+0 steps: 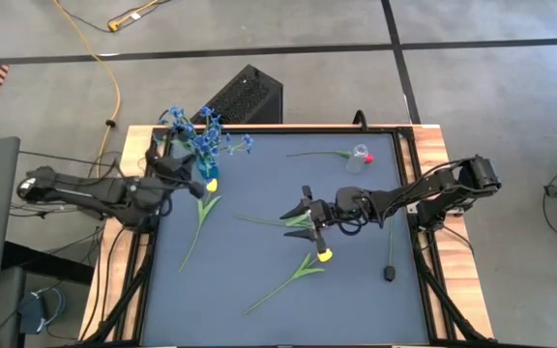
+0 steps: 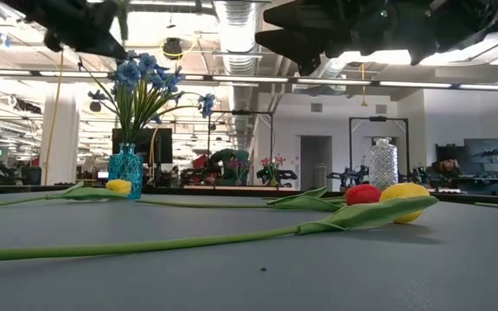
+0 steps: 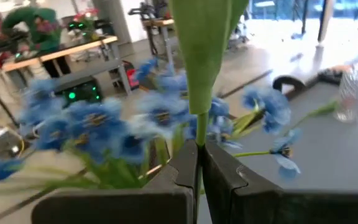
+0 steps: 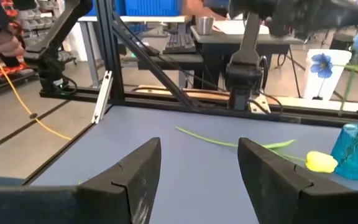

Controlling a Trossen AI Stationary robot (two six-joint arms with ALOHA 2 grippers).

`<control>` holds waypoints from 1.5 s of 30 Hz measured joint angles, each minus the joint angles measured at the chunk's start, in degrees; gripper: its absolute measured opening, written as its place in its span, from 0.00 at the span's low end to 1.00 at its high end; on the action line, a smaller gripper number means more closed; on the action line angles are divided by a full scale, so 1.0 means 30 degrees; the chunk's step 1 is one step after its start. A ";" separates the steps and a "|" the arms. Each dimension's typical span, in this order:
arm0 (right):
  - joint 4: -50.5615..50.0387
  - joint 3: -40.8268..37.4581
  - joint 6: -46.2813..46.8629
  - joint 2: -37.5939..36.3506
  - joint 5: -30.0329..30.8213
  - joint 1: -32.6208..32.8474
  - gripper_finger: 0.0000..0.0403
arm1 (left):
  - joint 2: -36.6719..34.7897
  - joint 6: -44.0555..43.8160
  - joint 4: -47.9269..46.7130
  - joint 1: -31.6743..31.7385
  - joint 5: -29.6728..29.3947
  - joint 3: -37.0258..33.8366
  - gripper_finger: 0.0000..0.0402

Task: Sort flowers into vase by color
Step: Put the left black tulip into the blue vase

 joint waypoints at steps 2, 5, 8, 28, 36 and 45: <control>0.0042 0.0000 0.0034 0.0000 -0.0007 0.0000 0.59 | 0.0088 0.1182 0.0724 0.0803 0.0684 -0.0056 0.00; -0.0192 0.0000 0.0627 0.0000 -0.0025 0.0039 0.59 | -0.0163 0.1983 0.1496 0.1753 0.1229 -0.0042 0.00; -0.0854 0.0000 0.0809 0.0000 -0.0058 0.0058 0.59 | -0.0467 0.2428 0.1820 0.2605 0.2428 -0.0042 0.00; -0.1134 -0.0015 0.0481 0.0007 -0.0058 0.0015 0.59 | -0.1192 0.2566 0.2647 0.6803 0.6125 -0.1076 0.00; -0.1408 -0.0015 0.0395 0.0007 -0.0058 -0.0007 0.59 | -0.1302 0.2169 0.3276 0.6922 0.6156 -0.1923 0.00; -0.2079 -0.0015 0.0049 0.0007 -0.0058 0.0015 0.59 | -0.1731 0.0634 0.4023 0.6916 0.6045 -0.3726 0.00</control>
